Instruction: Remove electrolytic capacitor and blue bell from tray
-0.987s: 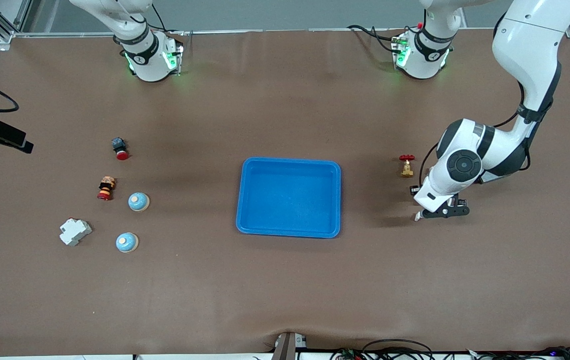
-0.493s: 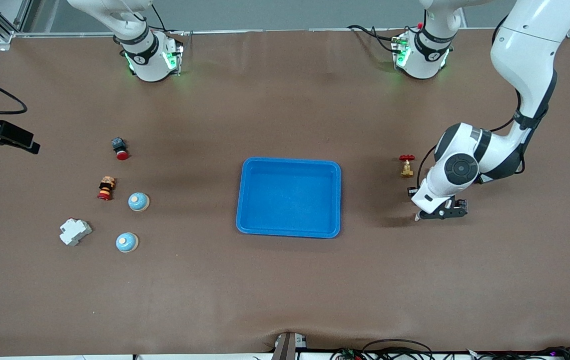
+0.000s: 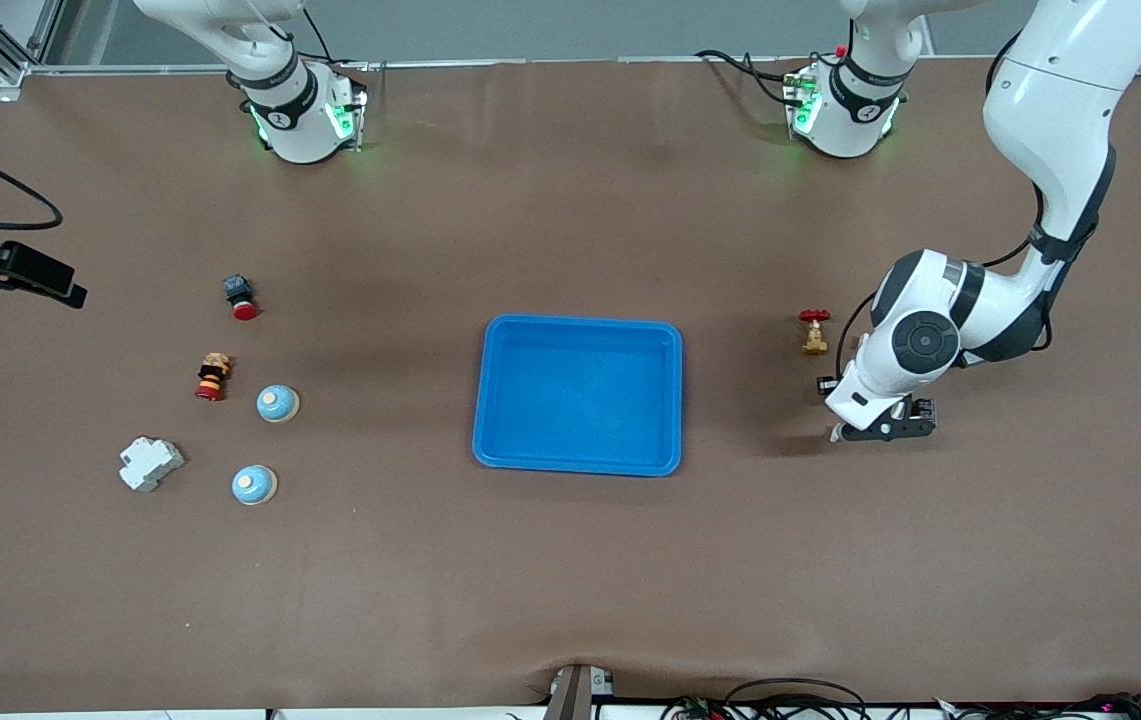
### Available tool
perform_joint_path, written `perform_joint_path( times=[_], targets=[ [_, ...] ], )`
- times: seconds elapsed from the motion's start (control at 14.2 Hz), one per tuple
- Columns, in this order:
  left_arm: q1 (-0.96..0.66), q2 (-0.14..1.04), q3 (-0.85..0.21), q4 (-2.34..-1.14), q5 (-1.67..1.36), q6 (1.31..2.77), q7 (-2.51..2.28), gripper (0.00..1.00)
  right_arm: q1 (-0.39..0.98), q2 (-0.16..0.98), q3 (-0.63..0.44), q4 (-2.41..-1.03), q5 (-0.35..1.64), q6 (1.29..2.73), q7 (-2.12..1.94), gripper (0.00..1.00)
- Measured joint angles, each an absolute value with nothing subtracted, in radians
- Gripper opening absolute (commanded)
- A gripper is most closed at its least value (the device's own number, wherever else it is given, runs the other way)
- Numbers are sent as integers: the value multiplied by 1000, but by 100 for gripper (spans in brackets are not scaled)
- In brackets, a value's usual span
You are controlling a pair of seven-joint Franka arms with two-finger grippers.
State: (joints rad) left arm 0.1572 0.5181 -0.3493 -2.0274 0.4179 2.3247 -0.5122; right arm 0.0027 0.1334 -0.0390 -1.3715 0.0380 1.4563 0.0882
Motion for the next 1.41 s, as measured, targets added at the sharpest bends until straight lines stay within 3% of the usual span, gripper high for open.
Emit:
perform_joint_path(
  times=[0.07, 0.14, 0.21, 0.28, 1.41],
  targets=[
    [158, 520, -349, -2026, 418, 2325, -512, 8, 3, 132, -40, -1372, 38, 1456, 88, 100],
    [158, 523, -349, -2024, 418, 2325, -512, 32, 3, 131, -42, -1372, 38, 1456, 88, 100],
    [158, 525, -349, -2021, 418, 2325, -512, 60, 3, 130, -44, -1374, 38, 1456, 88, 100],
    [158, 527, -348, -2019, 418, 2325, -512, 100, 3, 128, -47, -1376, 38, 1457, 88, 100],
    [238, 480, -360, -1947, 382, 2277, -356, 100, 1, 68, -54, -1463, 38, 1510, 88, 100]
  ],
)
